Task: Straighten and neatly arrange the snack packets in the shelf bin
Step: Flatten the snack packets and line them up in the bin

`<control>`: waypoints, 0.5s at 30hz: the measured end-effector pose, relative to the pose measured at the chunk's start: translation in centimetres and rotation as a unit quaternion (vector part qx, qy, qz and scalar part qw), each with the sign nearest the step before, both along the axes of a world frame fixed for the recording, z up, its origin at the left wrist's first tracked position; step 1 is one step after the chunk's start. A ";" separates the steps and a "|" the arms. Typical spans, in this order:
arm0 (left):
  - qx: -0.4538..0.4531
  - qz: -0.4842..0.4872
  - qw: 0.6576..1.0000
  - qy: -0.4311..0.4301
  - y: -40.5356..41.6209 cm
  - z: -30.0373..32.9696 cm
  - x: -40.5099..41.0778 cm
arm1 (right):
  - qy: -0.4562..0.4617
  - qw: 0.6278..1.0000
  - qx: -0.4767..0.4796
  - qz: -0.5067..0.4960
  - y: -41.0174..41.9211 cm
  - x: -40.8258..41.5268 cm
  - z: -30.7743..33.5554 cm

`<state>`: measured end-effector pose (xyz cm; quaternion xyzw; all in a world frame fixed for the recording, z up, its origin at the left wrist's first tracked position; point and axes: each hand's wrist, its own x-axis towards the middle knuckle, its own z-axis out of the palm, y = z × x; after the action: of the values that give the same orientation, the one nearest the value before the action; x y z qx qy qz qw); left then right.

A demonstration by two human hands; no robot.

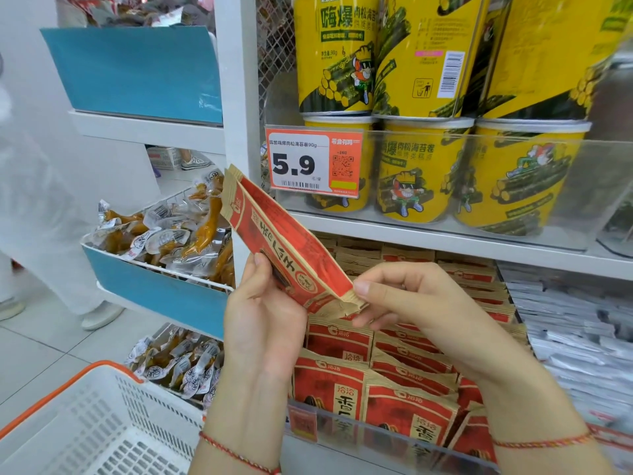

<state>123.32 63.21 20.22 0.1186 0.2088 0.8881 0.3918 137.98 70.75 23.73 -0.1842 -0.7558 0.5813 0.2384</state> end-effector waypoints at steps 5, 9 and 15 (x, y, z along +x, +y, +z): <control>0.000 -0.003 1.000 0.028 0.0 -0.1 0.0 | -0.001 1.000 -0.002 -0.021 0.2 -0.1 -0.2; -0.025 0.025 0.998 0.060 -0.2 0.0 0.1 | 0.017 0.997 -0.005 -0.081 0.5 -0.2 -0.5; -0.070 0.049 0.989 0.124 -0.3 0.1 0.3 | 0.053 0.986 0.011 -0.158 0.6 -0.4 -0.8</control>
<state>123.66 62.86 20.29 0.1895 0.3233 0.8677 0.3265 137.58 71.37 22.94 -0.2675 -0.7099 0.5374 0.3685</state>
